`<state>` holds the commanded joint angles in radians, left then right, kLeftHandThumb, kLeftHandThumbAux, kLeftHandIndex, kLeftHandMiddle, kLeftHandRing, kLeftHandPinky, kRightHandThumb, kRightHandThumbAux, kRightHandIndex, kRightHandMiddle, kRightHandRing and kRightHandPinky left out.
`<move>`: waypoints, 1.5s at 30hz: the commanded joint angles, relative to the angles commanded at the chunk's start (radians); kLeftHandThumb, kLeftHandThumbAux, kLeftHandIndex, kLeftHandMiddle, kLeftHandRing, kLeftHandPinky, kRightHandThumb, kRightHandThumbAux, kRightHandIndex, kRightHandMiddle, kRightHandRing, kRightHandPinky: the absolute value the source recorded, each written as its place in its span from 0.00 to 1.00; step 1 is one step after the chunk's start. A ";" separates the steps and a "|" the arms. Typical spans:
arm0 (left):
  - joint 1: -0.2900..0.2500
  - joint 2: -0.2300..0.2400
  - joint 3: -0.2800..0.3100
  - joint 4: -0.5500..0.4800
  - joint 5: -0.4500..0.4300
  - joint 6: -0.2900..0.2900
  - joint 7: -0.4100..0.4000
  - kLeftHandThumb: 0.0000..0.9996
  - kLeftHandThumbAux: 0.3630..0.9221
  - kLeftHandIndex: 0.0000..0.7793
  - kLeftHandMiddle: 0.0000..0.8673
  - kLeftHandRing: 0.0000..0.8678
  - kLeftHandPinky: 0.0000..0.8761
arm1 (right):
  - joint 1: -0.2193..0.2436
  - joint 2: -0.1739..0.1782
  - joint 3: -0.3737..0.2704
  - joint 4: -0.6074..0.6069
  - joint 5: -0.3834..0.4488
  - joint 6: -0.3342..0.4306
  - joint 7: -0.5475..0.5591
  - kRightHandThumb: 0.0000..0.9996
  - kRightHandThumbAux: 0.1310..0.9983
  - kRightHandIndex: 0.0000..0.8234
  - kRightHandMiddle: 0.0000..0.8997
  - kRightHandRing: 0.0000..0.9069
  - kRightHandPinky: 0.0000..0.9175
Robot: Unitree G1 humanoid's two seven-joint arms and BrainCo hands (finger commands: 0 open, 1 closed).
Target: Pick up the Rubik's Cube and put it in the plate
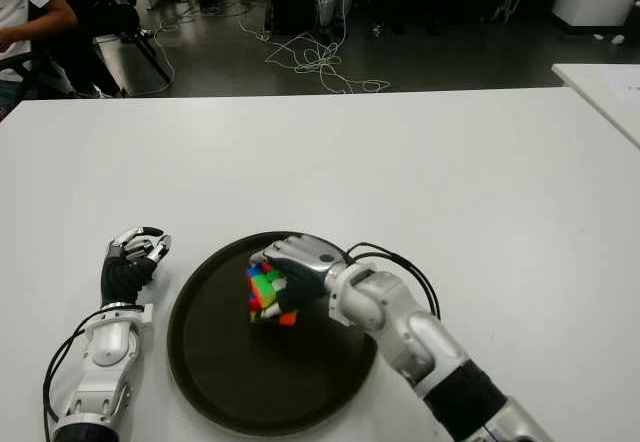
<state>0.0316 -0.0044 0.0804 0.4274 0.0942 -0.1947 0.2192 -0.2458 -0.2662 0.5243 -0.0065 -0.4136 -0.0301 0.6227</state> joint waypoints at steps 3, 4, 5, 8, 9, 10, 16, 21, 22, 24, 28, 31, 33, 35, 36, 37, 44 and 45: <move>0.001 -0.001 0.000 -0.002 -0.001 0.001 0.001 0.71 0.62 0.57 0.92 0.94 0.91 | -0.012 -0.008 -0.002 -0.005 0.041 0.022 0.042 0.07 0.67 0.05 0.10 0.17 0.27; 0.001 -0.002 0.000 -0.004 0.000 0.002 0.002 0.71 0.62 0.57 0.92 0.94 0.91 | -0.019 -0.010 -0.002 0.002 0.053 0.021 0.053 0.05 0.65 0.03 0.07 0.11 0.26; 0.002 -0.002 0.000 -0.005 0.000 0.002 0.002 0.71 0.62 0.57 0.92 0.94 0.91 | -0.023 -0.011 -0.002 0.006 0.062 0.021 0.060 0.04 0.64 0.03 0.05 0.09 0.25; 0.003 -0.002 -0.002 -0.007 0.001 0.002 0.001 0.70 0.62 0.57 0.92 0.94 0.91 | -0.040 -0.014 0.000 0.026 0.077 0.008 0.074 0.01 0.58 0.01 0.02 0.03 0.22; 0.004 -0.002 -0.002 -0.008 0.001 0.001 0.001 0.70 0.62 0.57 0.92 0.94 0.91 | -0.042 -0.016 0.001 0.027 0.080 0.005 0.077 0.01 0.56 0.00 0.01 0.02 0.20; 0.005 -0.001 -0.003 -0.010 0.002 0.002 0.001 0.70 0.62 0.57 0.92 0.94 0.91 | -0.049 -0.021 0.007 0.027 0.076 0.008 0.086 0.00 0.55 0.00 0.01 0.01 0.19; 0.007 0.000 -0.006 -0.014 0.006 0.004 0.001 0.70 0.62 0.57 0.92 0.94 0.91 | -0.066 -0.035 0.021 0.020 0.053 0.019 0.100 0.00 0.54 0.00 0.00 0.00 0.20; 0.005 -0.001 -0.006 -0.011 0.009 0.000 0.007 0.70 0.62 0.57 0.92 0.94 0.91 | -0.064 -0.042 0.022 0.002 0.038 0.028 0.092 0.00 0.55 0.00 0.00 0.00 0.16; 0.005 -0.001 -0.006 -0.010 0.008 -0.001 0.008 0.70 0.62 0.57 0.92 0.94 0.91 | -0.063 -0.042 0.020 0.002 0.038 0.026 0.088 0.00 0.55 0.00 0.00 0.00 0.13; 0.004 -0.002 -0.004 -0.007 0.007 -0.003 0.009 0.70 0.62 0.57 0.93 0.95 0.92 | -0.060 -0.040 0.018 0.004 0.036 0.021 0.078 0.00 0.55 0.00 0.00 0.00 0.09; 0.003 -0.001 -0.003 -0.002 0.006 -0.007 0.008 0.70 0.62 0.57 0.93 0.95 0.92 | -0.057 -0.036 0.017 0.014 0.025 0.010 0.053 0.00 0.54 0.00 0.00 0.00 0.02; 0.002 -0.001 -0.003 -0.002 0.005 -0.008 0.005 0.70 0.62 0.57 0.93 0.95 0.92 | -0.057 -0.037 0.018 0.014 0.021 0.008 0.046 0.00 0.55 0.00 0.00 0.00 0.01; 0.002 -0.001 -0.002 -0.002 0.002 -0.011 0.002 0.70 0.62 0.57 0.93 0.95 0.92 | -0.056 -0.036 0.018 0.012 0.019 0.009 0.042 0.00 0.55 0.00 0.00 0.00 0.00; 0.001 -0.001 -0.001 0.001 -0.005 -0.015 -0.004 0.70 0.62 0.57 0.93 0.95 0.92 | -0.057 -0.034 0.019 0.016 0.019 0.009 0.041 0.00 0.55 0.00 0.00 0.00 0.00; 0.000 -0.002 0.000 0.002 -0.007 -0.016 -0.006 0.70 0.62 0.57 0.93 0.95 0.92 | -0.057 -0.034 0.020 0.017 0.019 0.009 0.041 0.00 0.55 0.00 0.00 0.00 0.00; 0.000 -0.002 0.001 0.003 -0.010 -0.018 -0.010 0.70 0.62 0.57 0.93 0.95 0.92 | -0.057 -0.032 0.021 0.022 0.019 0.007 0.038 0.00 0.56 0.00 0.00 0.00 0.00; 0.003 -0.001 0.000 -0.006 -0.018 -0.009 -0.022 0.71 0.61 0.57 0.94 0.95 0.92 | -0.056 -0.030 0.019 0.039 0.012 -0.020 0.008 0.00 0.58 0.00 0.00 0.00 0.00; 0.003 -0.001 0.000 -0.007 -0.017 -0.009 -0.021 0.71 0.61 0.57 0.94 0.95 0.92 | -0.057 -0.030 0.018 0.040 0.012 -0.023 0.005 0.00 0.60 0.00 0.00 0.00 0.00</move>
<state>0.0349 -0.0052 0.0807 0.4200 0.0774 -0.2033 0.1983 -0.3025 -0.2959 0.5427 0.0332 -0.4017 -0.0531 0.6276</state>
